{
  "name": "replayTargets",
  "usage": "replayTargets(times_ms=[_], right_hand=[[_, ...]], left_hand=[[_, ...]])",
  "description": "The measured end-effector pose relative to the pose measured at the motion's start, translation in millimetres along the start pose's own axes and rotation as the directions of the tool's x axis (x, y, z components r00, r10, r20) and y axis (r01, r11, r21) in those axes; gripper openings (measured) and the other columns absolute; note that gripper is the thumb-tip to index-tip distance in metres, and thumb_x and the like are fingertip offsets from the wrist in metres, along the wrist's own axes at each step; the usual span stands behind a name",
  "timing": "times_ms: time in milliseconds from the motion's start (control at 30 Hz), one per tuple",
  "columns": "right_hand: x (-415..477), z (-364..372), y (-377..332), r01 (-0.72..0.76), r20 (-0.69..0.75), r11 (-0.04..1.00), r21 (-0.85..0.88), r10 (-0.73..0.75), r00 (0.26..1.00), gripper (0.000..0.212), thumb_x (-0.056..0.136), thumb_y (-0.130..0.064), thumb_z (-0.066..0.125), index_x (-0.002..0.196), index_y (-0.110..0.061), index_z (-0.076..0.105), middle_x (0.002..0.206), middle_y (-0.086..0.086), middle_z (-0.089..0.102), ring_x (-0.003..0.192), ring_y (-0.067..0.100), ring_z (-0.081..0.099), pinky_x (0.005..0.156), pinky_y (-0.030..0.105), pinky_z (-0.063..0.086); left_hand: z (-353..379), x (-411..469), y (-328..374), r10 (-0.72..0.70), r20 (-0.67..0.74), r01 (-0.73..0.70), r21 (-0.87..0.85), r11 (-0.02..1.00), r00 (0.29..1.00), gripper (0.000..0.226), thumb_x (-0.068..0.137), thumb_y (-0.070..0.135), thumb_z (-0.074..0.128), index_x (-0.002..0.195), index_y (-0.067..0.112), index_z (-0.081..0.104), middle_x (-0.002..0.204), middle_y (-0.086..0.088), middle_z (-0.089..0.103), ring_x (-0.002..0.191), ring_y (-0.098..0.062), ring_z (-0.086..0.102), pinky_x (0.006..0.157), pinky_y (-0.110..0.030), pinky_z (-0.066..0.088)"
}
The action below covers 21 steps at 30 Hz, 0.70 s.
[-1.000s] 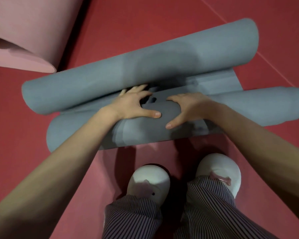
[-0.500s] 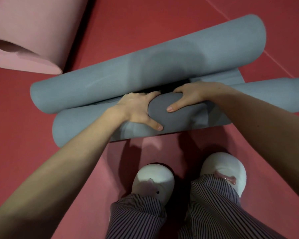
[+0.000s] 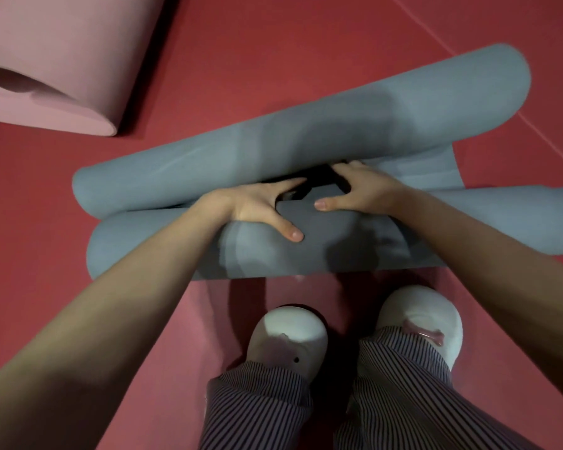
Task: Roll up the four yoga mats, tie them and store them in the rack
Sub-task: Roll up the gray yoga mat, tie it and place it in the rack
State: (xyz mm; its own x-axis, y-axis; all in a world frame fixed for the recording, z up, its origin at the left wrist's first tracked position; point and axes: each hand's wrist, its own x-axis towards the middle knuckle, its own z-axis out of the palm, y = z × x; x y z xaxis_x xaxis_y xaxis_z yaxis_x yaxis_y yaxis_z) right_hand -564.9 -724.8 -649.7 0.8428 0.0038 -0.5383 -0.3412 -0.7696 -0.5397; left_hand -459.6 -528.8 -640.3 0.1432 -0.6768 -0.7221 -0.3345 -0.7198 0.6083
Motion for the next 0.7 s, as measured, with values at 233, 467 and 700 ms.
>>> replayTargets(times_ms=[233,467,700], right_hand=[[-26,9,-21,0.030,-0.129,0.971,-0.238,-0.062,0.990,0.122,0.052,-0.084,0.055,0.151,-0.024,0.016,0.154,-0.002,0.025,0.136,0.021,0.031,0.109,0.036,0.023],[-7,-4,-20,0.043,-0.061,0.961,-0.272,-0.062,0.996,0.123,0.051,-0.077,0.067,0.149,-0.024,0.017,0.149,-0.001,0.028,0.134,0.022,0.033,0.106,0.036,0.026],[13,-19,-18,0.053,0.068,0.981,-0.188,-0.041,0.997,0.113,0.046,-0.082,0.062,0.143,-0.033,0.031,0.144,-0.002,0.044,0.128,0.022,0.044,0.106,0.038,0.037]], left_hand=[[-27,10,-5,0.040,-0.160,-0.046,-0.036,0.998,0.986,0.114,0.051,0.068,0.072,0.148,0.028,0.029,0.145,0.015,0.036,0.131,-0.001,0.033,0.108,-0.019,0.023],[-12,-8,3,0.029,-0.479,0.075,0.196,0.978,0.877,0.054,0.090,0.053,0.053,0.136,0.024,0.051,0.138,0.001,0.054,0.126,-0.016,0.048,0.102,-0.031,0.038],[20,-19,14,0.183,-0.550,0.147,0.502,0.852,0.815,0.095,0.070,0.079,0.021,0.139,0.018,0.044,0.135,-0.004,0.054,0.119,-0.030,0.053,0.089,-0.038,0.043]])
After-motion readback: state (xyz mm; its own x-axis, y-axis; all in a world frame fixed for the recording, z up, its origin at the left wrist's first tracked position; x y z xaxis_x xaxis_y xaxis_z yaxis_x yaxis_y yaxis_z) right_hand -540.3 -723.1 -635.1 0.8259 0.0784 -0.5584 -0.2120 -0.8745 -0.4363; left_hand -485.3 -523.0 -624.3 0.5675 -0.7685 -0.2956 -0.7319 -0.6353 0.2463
